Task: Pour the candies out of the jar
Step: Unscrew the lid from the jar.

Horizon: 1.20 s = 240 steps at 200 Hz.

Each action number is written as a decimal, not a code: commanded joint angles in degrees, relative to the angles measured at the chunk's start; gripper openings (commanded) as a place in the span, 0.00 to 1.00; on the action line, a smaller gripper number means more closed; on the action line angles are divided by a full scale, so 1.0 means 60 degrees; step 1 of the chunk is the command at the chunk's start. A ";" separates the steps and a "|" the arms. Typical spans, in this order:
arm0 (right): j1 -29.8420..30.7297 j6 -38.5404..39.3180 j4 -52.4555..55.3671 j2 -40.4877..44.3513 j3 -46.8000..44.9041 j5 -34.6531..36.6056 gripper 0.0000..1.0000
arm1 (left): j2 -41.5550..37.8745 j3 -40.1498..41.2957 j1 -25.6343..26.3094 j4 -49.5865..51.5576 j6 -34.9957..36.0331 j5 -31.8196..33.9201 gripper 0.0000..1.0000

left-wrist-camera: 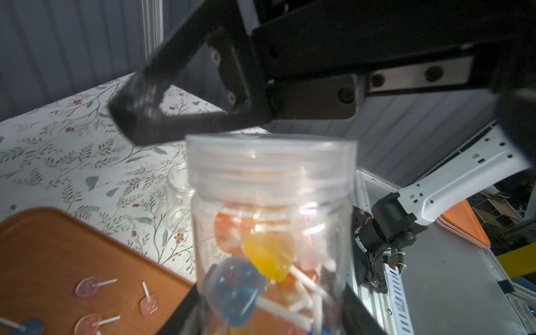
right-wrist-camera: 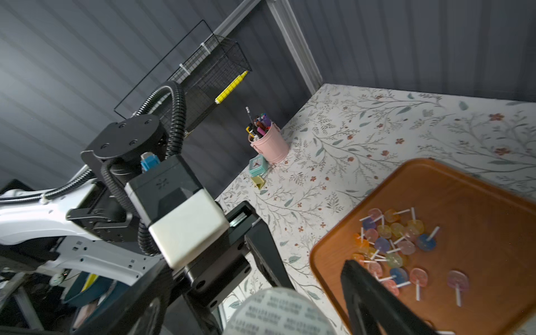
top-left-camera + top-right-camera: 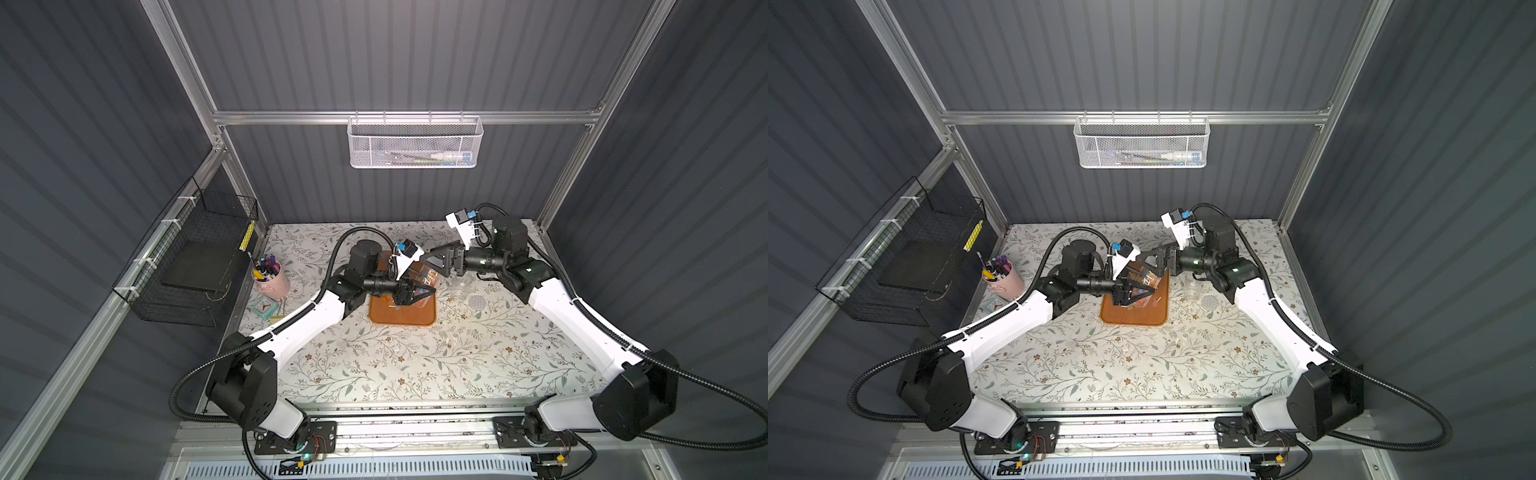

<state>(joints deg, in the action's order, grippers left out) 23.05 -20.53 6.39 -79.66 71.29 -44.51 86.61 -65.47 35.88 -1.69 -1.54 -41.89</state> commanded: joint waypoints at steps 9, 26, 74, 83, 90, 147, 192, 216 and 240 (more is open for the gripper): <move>0.0011 -0.0200 0.0718 0.0036 0.0172 0.1369 0.90 | -0.0333 -0.0168 0.0055 0.0269 0.0594 0.1272 0.00; 0.0091 -0.0488 0.0810 0.0035 0.0116 0.1737 0.86 | -0.0443 -0.0113 0.0066 0.0275 0.0651 0.1774 0.00; 0.0433 -0.1391 0.0926 -0.0278 0.0199 0.2733 0.85 | -0.0504 0.0016 0.0169 0.0090 0.0705 0.2335 0.00; 0.0501 -0.1513 0.0926 -0.0366 0.0243 0.2784 0.84 | -0.0503 0.0022 0.0186 0.0091 0.0696 0.2391 0.00; 0.0572 -0.1613 0.0845 -0.0402 0.0262 0.2790 0.84 | -0.0500 0.0031 0.0184 0.0071 0.0696 0.2431 0.00; 0.0825 -0.2252 0.0778 -0.0596 0.0461 0.3272 0.66 | -0.0373 -0.0051 0.0319 0.0303 0.0829 0.2853 0.00; 0.0803 -0.1741 0.0204 -0.0392 0.0254 0.2565 0.56 | -0.0422 0.0050 0.0352 0.0129 0.0874 0.1914 0.00; 0.0531 -0.1096 -0.1236 -0.0004 -0.0318 0.0656 0.54 | -0.0476 0.0130 0.0251 -0.0242 0.0783 -0.0112 0.00; 0.0308 -0.0585 -0.2038 0.0419 -0.0620 -0.0531 0.53 | -0.0365 -0.0018 0.0176 -0.0289 0.0557 -0.1411 0.00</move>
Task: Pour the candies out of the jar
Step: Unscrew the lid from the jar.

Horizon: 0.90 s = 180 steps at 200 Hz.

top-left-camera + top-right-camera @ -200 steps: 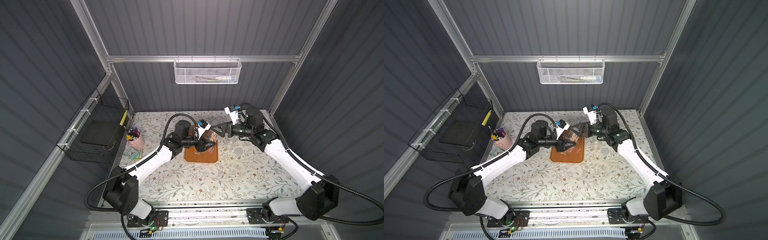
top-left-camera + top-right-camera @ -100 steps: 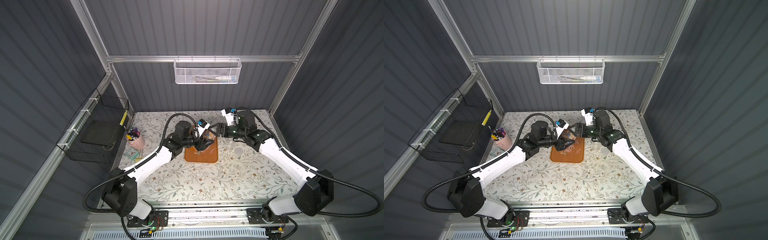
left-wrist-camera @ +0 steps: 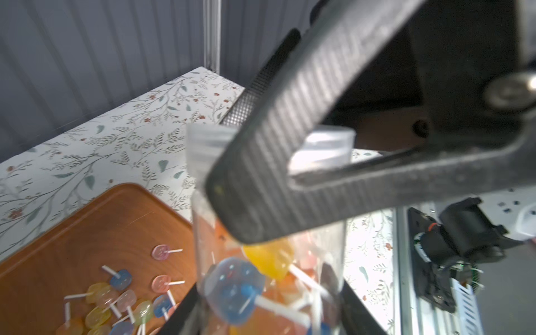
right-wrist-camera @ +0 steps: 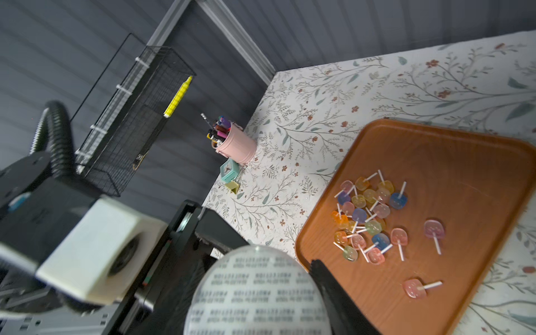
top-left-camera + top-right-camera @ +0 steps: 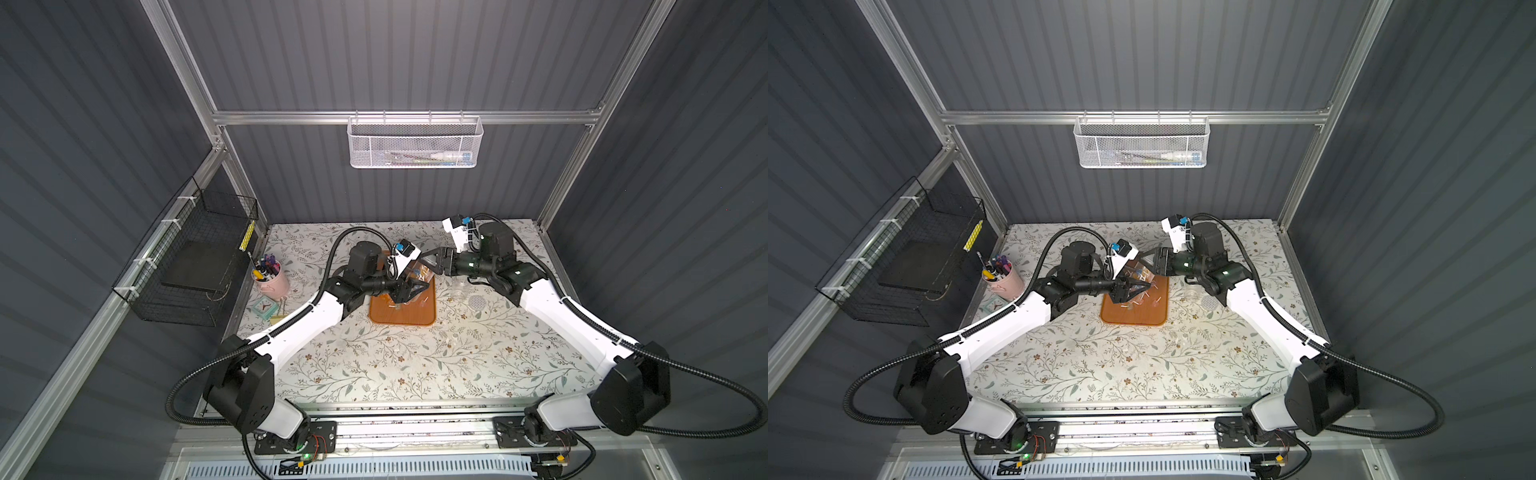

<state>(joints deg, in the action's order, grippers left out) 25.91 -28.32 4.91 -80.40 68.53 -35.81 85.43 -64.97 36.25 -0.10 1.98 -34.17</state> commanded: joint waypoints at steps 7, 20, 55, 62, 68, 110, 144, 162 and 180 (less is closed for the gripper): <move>-0.0198 0.0879 -0.1785 0.0610 -0.0136 -0.2232 0.52 | -0.0134 -0.0150 0.0096 -0.0562 -0.0084 -0.2937 0.00; -0.0239 0.1048 -0.1755 0.0667 -0.0089 -0.2583 0.51 | -0.0054 -0.0143 0.0054 -0.0771 -0.0254 -0.3345 0.00; -0.0276 0.1112 -0.1620 0.0568 0.0055 -0.3240 0.50 | 0.0103 -0.0076 -0.0052 -0.1507 -0.0831 -0.3811 0.00; -0.0276 0.1140 -0.1557 0.0568 0.0055 -0.3245 0.50 | 0.0112 -0.0092 -0.0050 -0.1508 -0.0839 -0.3777 0.00; -0.0276 0.1170 -0.1511 0.0582 0.0051 -0.3222 0.50 | 0.0110 -0.0104 -0.0050 -0.1496 -0.0829 -0.3716 0.00; -0.0330 0.1463 -0.0188 0.0512 0.0431 -0.2197 0.84 | -0.0012 -0.0270 -0.0051 -0.0535 -0.0337 -0.2125 0.00; -0.0466 0.1349 0.0604 0.0269 0.0487 -0.1678 0.95 | -0.0328 -0.0033 -0.0051 -0.0445 -0.0117 -0.0349 0.00; -0.0468 0.1093 0.0769 0.0246 0.0483 -0.1368 0.93 | -0.0444 0.0031 -0.0050 -0.0279 0.0021 0.0326 0.00; -0.0430 0.0875 0.0989 0.0224 0.0489 -0.0842 0.90 | -0.0534 0.0112 -0.0036 -0.0267 0.0080 0.0660 0.00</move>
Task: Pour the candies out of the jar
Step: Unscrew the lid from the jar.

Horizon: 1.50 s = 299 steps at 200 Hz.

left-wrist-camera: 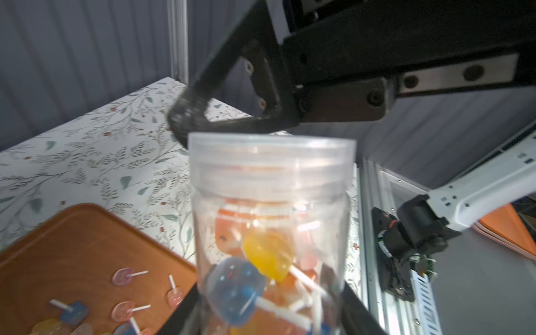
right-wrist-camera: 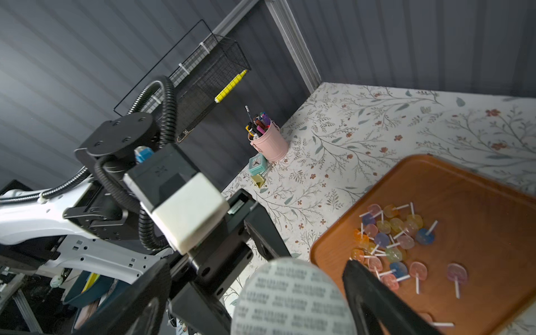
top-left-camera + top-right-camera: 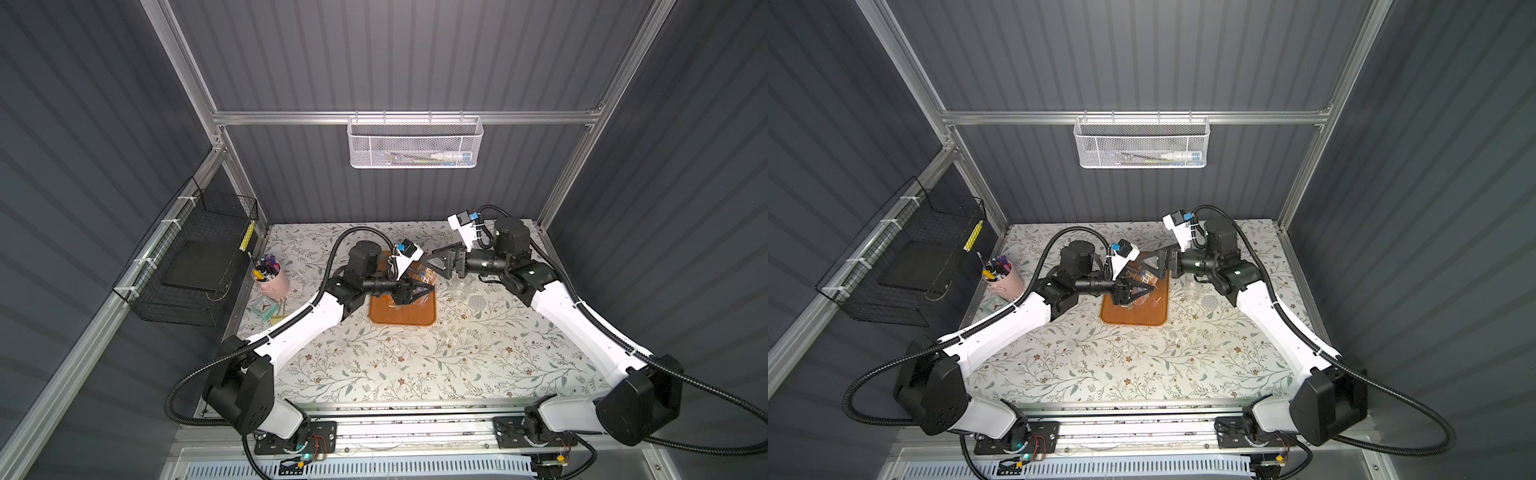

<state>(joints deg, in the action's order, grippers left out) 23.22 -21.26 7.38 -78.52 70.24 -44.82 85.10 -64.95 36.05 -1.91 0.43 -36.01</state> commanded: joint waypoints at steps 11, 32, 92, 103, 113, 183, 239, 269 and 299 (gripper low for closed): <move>0.0085 -0.0468 0.0718 -0.0124 0.0210 0.1143 0.87 | -0.0478 0.0106 0.0032 0.0036 0.0371 0.1104 0.00; 0.0279 -0.0720 0.0766 -0.0281 0.0296 0.1731 0.82 | -0.0425 0.0104 0.0120 0.0039 0.0440 0.1406 0.00; 0.0618 -0.1815 0.0555 -0.0658 0.0612 0.2776 0.71 | -0.0282 0.0053 0.0259 0.0186 0.0515 0.2008 0.00; 0.0623 -0.1973 0.0545 -0.0707 0.0644 0.2844 0.68 | -0.0262 0.0036 0.0281 0.0227 0.0541 0.2076 0.00; 0.0641 -0.2096 0.0525 -0.0748 0.0663 0.2862 0.67 | -0.0238 0.0016 0.0304 0.0267 0.0572 0.2155 0.00; 0.0750 -0.2356 0.0572 -0.0800 0.0707 0.3034 0.57 | -0.0179 -0.0048 0.0510 0.0436 0.0726 0.2666 0.00; 0.0324 -0.0812 -0.1476 -0.0082 -0.0110 0.0119 0.53 | -0.0343 0.0101 0.0214 -0.0113 0.0446 -0.1113 0.00; 0.0215 -0.0091 -0.1323 0.0133 0.0110 -0.1097 0.49 | -0.0010 -0.0219 0.0041 -0.0071 0.0096 -0.2929 0.00; 0.0113 0.0111 -0.1232 0.0282 0.0097 -0.1558 0.49 | 0.0127 -0.0294 0.0012 -0.0119 0.0024 -0.3298 0.00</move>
<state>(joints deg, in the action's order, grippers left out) 23.97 -23.38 5.15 -78.39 69.76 -46.72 84.53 -65.12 35.05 -2.48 0.75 -44.93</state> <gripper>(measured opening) 0.554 0.551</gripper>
